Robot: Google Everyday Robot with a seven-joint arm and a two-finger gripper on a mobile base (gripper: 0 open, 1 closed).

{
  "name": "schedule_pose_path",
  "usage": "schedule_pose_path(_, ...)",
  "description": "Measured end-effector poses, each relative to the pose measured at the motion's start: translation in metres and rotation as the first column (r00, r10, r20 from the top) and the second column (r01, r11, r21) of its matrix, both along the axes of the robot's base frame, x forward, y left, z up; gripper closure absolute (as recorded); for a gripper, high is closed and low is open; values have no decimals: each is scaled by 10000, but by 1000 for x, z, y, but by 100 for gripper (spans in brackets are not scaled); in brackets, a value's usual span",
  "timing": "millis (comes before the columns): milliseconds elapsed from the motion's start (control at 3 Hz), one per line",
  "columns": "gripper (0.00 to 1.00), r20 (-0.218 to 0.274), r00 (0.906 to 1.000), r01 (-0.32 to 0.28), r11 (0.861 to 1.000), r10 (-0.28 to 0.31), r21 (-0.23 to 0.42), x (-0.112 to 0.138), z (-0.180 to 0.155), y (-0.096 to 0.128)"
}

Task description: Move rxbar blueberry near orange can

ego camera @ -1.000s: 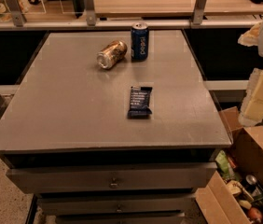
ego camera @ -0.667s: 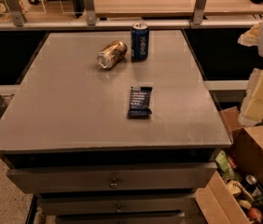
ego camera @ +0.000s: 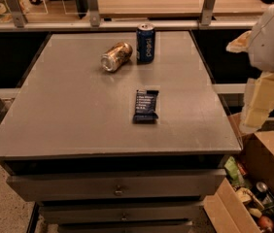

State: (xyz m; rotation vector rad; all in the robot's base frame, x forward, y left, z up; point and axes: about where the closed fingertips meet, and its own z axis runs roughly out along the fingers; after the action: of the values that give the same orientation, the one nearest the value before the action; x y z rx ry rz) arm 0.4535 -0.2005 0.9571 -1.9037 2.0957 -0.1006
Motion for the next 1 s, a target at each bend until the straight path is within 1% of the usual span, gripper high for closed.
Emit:
schedule_pose_path(333,0,135,9901,-1385,9887,1395,-569,15,-20,19)
schedule_pose_path(667,0,201,9659,-2533,9584,2580,-1314,33,-45,37)
schedule_pose_path(1000,0,319,9293,-3496,9041,3681,-2459,56,-73,48)
